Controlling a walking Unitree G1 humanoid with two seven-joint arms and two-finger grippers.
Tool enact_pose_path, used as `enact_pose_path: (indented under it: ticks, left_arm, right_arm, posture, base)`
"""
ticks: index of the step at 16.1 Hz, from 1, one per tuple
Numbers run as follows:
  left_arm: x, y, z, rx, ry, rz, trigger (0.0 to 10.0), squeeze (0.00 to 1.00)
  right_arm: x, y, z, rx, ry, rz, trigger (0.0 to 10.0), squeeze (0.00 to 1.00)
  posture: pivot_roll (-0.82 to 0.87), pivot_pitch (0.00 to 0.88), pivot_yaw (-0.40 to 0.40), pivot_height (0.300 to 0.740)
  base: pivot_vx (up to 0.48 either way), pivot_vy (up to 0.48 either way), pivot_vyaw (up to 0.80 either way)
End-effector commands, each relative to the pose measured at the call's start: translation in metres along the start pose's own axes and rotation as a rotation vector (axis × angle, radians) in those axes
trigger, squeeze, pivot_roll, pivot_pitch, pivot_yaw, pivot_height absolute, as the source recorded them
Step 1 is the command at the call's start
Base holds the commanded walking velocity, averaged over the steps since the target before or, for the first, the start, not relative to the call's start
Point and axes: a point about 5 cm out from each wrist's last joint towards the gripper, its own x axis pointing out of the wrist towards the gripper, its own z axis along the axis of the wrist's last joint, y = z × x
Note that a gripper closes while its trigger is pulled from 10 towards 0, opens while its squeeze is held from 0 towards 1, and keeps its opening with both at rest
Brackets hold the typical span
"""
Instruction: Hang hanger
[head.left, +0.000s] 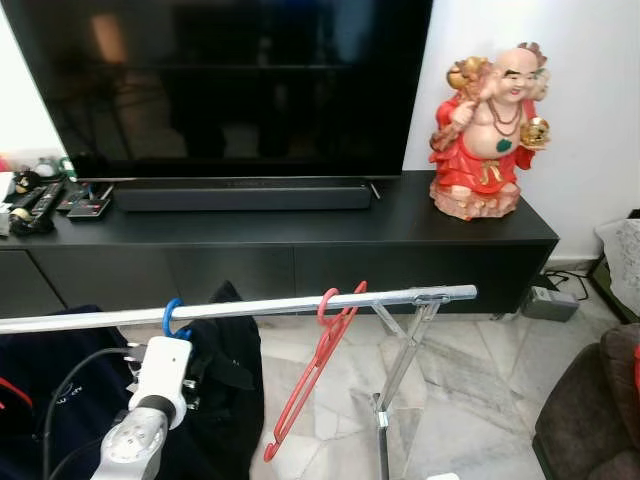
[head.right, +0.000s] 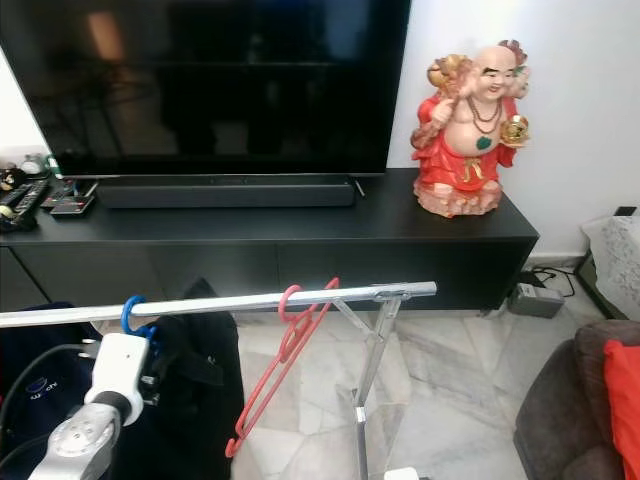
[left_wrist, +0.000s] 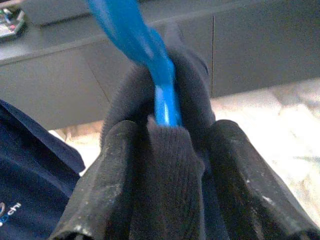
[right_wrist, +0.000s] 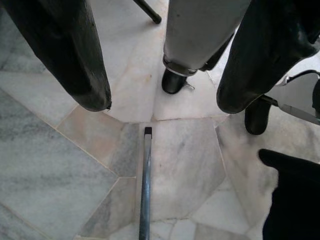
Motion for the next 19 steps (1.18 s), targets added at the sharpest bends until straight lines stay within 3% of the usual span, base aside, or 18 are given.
enact_pose_path:
  ticks: [1, 4, 6, 7, 8, 9, 13, 15, 16, 19]
  left_arm:
    - [-0.003, 0.004, 0.006, -0.02, -0.033, 0.017, 10.0, 1.0]
    - [-0.021, 0.013, 0.02, 0.034, -0.142, 0.035, 10.0, 1.0]
    - [-0.025, 0.042, 0.031, 0.139, -0.212, 0.169, 10.0, 1.0]
    - [-0.025, 0.048, 0.034, 0.183, -0.222, 0.173, 10.0, 1.0]
    - [-0.025, 0.047, 0.035, 0.186, -0.221, 0.15, 10.0, 0.75]
    - [-0.027, 0.044, 0.034, 0.156, -0.228, 0.117, 10.0, 0.0]
    - [-0.048, 0.024, 0.026, 0.061, -0.259, 0.102, 10.0, 0.0]
    - [-0.049, 0.011, 0.024, 0.01, -0.226, 0.024, 10.0, 0.0]
    - [-0.051, 0.001, 0.013, -0.013, -0.158, -0.038, 10.0, 0.0]
    - [-0.058, 0.005, 0.012, -0.069, -0.171, 0.052, 10.0, 0.0]
  right_arm:
    - [0.0, -0.001, 0.001, -0.002, -0.006, 0.002, 10.0, 0.0]
    - [-0.002, -0.006, -0.006, 0.001, 0.006, -0.003, 10.0, 0.0]
    - [-0.002, -0.007, -0.007, -0.004, 0.013, -0.003, 10.0, 0.0]
    - [-0.002, -0.007, -0.008, -0.007, 0.015, -0.002, 10.0, 0.0]
    - [-0.002, -0.007, -0.007, -0.007, 0.015, -0.001, 10.0, 0.0]
    - [-0.002, -0.006, -0.007, -0.007, 0.014, 0.0, 10.0, 0.0]
    - [-0.001, -0.003, -0.005, -0.005, 0.011, 0.005, 10.0, 0.0]
    - [-0.002, -0.006, -0.009, -0.011, 0.022, 0.002, 10.0, 0.0]
    - [-0.003, -0.011, -0.013, -0.009, 0.029, -0.005, 10.0, 0.0]
    - [-0.005, -0.019, -0.018, 0.001, 0.032, -0.017, 10.0, 0.0]
  posture:
    - [0.11, 0.0, 0.015, 0.74]
    - [0.12, 0.0, 0.014, 0.74]
    - [0.13, 0.0, 0.007, 0.74]
    - [0.13, 0.0, 0.006, 0.74]
    - [0.13, 0.0, 0.006, 0.74]
    - [0.13, 0.0, 0.006, 0.74]
    - [0.13, 0.0, 0.004, 0.74]
    - [0.14, 0.0, 0.001, 0.74]
    - [0.13, 0.0, 0.005, 0.74]
    - [0.13, 0.0, 0.009, 0.74]
  base:
    - [0.0, 0.0, 0.0]
    - [0.0, 0.0, 0.0]
    - [0.0, 0.0, 0.0]
    - [0.0, 0.0, 0.0]
    - [0.0, 0.0, 0.0]
    - [0.0, 0.0, 0.0]
    - [0.0, 0.0, 0.0]
    - [0.0, 0.0, 0.0]
    - [0.0, 0.0, 0.0]
    - [0.0, 0.0, 0.0]
